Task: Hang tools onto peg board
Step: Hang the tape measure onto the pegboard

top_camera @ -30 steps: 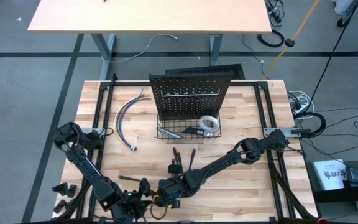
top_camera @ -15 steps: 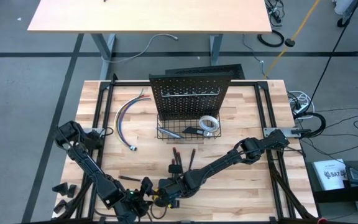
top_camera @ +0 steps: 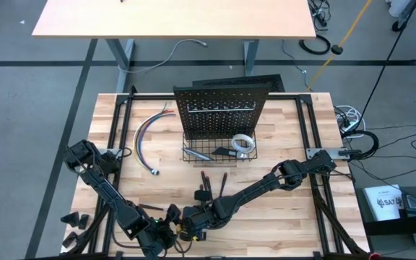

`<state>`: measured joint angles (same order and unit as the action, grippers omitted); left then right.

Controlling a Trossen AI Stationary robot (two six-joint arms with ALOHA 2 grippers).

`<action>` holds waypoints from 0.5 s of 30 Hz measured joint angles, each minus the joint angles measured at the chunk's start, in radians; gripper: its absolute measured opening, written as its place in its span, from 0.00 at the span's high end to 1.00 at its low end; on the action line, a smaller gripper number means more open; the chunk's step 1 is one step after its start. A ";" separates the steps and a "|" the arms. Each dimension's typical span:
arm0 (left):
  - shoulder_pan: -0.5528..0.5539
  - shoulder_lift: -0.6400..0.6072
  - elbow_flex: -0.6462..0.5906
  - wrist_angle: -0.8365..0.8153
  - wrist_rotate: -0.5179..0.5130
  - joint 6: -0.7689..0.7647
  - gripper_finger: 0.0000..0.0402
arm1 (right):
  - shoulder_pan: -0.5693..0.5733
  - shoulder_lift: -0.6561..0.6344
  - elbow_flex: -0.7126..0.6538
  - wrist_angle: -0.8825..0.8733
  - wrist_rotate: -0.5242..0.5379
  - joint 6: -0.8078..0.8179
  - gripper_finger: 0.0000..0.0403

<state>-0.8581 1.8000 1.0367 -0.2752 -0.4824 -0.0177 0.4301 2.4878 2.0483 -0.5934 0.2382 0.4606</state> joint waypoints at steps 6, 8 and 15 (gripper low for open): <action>-0.002 0.001 -0.001 -0.001 -0.064 0.001 0.27 | 0.000 0.000 0.000 -0.005 -0.001 0.026 1.00; -0.002 0.001 -0.001 0.002 -0.091 0.013 0.27 | -0.001 0.000 0.000 -0.010 0.002 0.038 1.00; -0.006 0.002 -0.002 -0.004 -0.178 0.053 0.27 | -0.001 -0.001 0.000 -0.035 0.030 0.082 1.00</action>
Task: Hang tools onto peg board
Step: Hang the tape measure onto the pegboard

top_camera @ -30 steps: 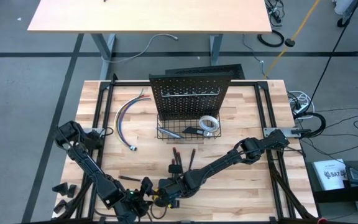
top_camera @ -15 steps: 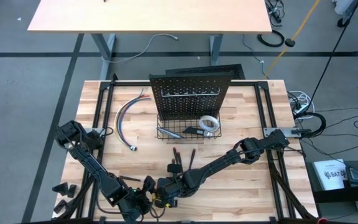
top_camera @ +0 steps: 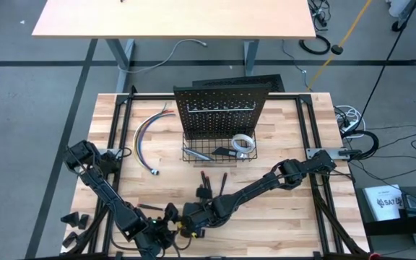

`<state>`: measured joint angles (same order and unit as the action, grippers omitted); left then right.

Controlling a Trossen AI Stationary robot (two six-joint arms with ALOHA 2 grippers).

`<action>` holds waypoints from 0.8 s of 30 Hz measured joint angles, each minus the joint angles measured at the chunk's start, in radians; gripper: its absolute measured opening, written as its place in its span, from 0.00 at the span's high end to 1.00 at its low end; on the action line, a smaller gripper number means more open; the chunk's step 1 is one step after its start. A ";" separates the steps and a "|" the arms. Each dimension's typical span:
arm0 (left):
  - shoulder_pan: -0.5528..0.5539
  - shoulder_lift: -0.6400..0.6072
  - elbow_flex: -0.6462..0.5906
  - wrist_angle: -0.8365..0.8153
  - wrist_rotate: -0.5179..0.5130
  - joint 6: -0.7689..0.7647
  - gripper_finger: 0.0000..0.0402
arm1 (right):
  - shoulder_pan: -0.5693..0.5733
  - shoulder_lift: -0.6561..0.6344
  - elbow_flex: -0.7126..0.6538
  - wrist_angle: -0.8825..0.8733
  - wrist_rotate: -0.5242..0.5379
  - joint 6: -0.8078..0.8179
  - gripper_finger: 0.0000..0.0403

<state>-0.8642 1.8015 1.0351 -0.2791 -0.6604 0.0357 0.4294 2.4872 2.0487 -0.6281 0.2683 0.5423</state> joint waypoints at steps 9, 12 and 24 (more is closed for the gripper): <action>-0.002 0.000 0.000 -0.001 -0.072 0.000 0.27 | -0.006 -0.002 0.001 -0.038 -0.004 0.073 1.00; -0.004 0.000 0.000 -0.003 -0.074 -0.002 0.27 | -0.006 -0.002 0.002 -0.041 -0.004 0.084 1.00; -0.030 0.076 0.001 0.002 -0.051 -0.027 0.27 | -0.012 -0.002 0.003 -0.039 -0.013 0.105 1.00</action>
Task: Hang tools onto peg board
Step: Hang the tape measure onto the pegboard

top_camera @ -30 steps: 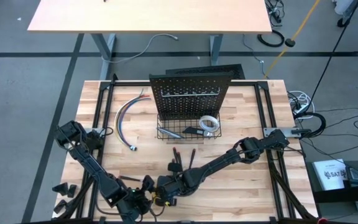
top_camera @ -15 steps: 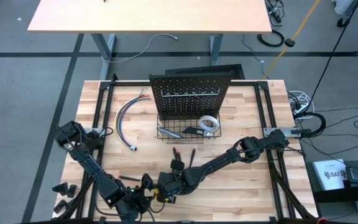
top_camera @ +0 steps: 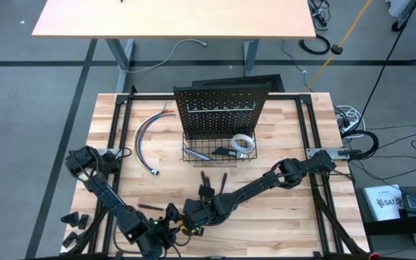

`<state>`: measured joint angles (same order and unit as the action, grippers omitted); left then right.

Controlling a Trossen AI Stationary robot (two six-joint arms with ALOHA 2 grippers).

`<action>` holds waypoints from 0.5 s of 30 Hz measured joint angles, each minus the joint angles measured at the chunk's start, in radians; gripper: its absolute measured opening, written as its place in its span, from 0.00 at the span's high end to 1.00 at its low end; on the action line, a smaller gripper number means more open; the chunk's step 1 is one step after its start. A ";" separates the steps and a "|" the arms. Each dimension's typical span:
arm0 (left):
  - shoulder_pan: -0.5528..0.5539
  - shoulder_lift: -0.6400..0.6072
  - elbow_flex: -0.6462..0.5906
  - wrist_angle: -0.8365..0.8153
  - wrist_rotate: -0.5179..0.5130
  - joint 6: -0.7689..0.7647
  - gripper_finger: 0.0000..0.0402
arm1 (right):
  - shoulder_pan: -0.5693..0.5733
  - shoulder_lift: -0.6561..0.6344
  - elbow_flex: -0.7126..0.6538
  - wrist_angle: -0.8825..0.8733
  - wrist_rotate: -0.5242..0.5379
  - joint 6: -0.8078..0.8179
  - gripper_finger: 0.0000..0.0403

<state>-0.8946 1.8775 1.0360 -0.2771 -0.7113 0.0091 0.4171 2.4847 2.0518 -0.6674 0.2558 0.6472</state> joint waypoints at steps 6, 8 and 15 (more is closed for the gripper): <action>-0.005 0.017 0.001 0.009 -0.014 -0.053 0.27 | 0.000 0.000 0.000 0.000 0.000 0.007 1.00; -0.020 0.014 0.001 0.005 -0.028 -0.068 0.27 | 0.000 0.000 0.000 0.000 0.000 0.008 1.00; -0.084 0.004 0.000 -0.005 -0.101 -0.079 0.27 | 0.000 0.000 0.000 0.001 0.008 0.010 1.00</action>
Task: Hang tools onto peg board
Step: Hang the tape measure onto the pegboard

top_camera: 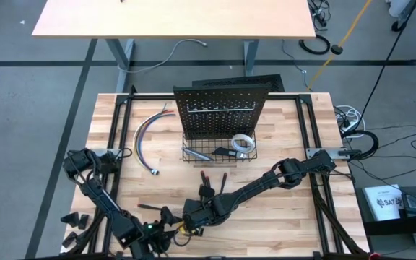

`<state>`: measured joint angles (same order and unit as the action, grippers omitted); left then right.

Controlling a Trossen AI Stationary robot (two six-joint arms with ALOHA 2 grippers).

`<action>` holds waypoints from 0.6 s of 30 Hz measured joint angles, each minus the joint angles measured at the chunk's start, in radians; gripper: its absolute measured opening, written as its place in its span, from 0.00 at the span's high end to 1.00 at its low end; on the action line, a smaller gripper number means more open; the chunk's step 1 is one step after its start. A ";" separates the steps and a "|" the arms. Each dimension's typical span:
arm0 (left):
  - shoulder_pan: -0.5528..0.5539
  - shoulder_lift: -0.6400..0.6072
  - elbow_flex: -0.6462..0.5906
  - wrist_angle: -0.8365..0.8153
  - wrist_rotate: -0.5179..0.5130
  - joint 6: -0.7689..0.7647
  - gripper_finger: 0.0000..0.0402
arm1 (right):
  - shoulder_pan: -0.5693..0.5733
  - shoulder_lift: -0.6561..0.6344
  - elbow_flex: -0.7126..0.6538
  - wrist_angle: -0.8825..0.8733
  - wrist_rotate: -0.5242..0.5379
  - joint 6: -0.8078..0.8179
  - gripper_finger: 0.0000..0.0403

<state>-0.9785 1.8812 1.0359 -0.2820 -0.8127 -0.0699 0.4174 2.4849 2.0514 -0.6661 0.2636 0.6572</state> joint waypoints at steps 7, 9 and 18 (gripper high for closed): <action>0.002 0.011 0.000 0.000 -0.019 0.080 0.27 | -0.005 0.000 -0.001 0.004 -0.002 -0.004 1.00; 0.003 0.027 0.000 0.002 -0.022 0.131 0.27 | -0.005 0.000 -0.001 0.004 -0.002 -0.003 1.00; -0.020 0.095 0.005 0.026 -0.126 0.339 0.27 | -0.003 0.001 -0.001 0.005 0.026 -0.008 1.00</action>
<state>-0.9989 1.9763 1.0409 -0.2563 -0.9388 0.2687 0.4146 2.4854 2.0502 -0.6609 0.2900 0.6496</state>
